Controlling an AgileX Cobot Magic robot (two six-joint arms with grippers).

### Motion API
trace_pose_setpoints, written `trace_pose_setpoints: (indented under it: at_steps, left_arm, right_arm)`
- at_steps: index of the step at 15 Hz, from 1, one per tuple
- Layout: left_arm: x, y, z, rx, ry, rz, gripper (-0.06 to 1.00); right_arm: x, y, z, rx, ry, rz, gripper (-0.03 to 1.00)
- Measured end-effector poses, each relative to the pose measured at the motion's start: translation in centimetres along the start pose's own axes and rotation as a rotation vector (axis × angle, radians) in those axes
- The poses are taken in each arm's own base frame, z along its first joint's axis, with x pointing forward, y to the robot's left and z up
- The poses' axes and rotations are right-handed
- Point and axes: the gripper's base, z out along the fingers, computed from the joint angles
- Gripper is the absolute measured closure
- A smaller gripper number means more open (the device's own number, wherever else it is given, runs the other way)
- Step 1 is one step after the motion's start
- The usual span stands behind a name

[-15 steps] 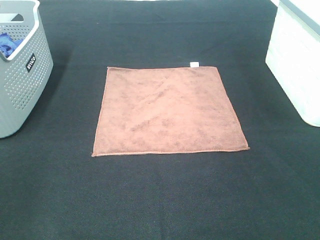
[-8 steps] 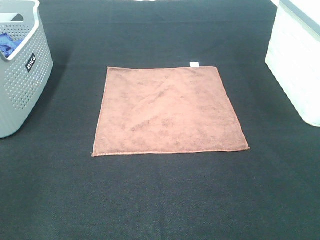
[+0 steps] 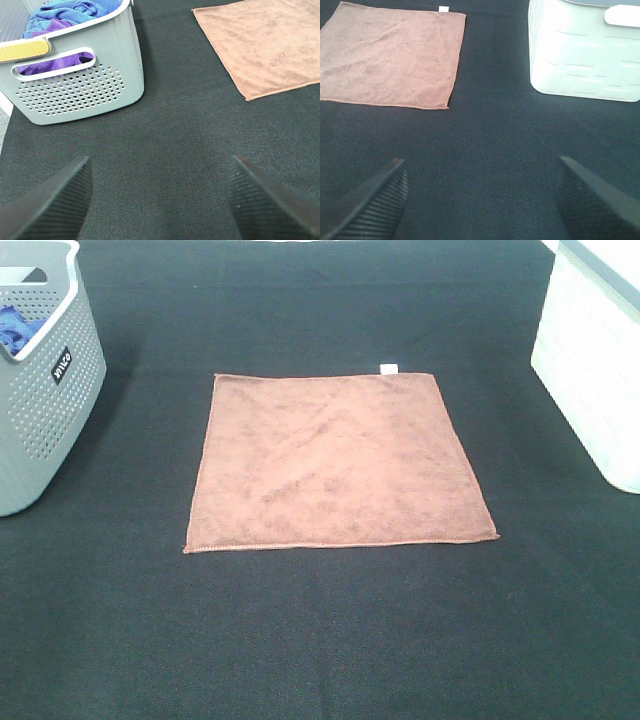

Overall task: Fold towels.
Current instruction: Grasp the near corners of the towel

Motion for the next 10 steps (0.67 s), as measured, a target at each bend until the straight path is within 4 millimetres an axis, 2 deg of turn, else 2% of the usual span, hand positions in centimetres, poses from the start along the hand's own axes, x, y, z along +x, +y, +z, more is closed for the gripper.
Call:
trace_pose_setpoints:
  at_steps: [10]
  left_arm:
    - [0.0,0.0,0.0,0.0,0.0,0.0,0.23]
  right_arm:
    - [0.0,0.0,0.0,0.0,0.0,0.0,0.21]
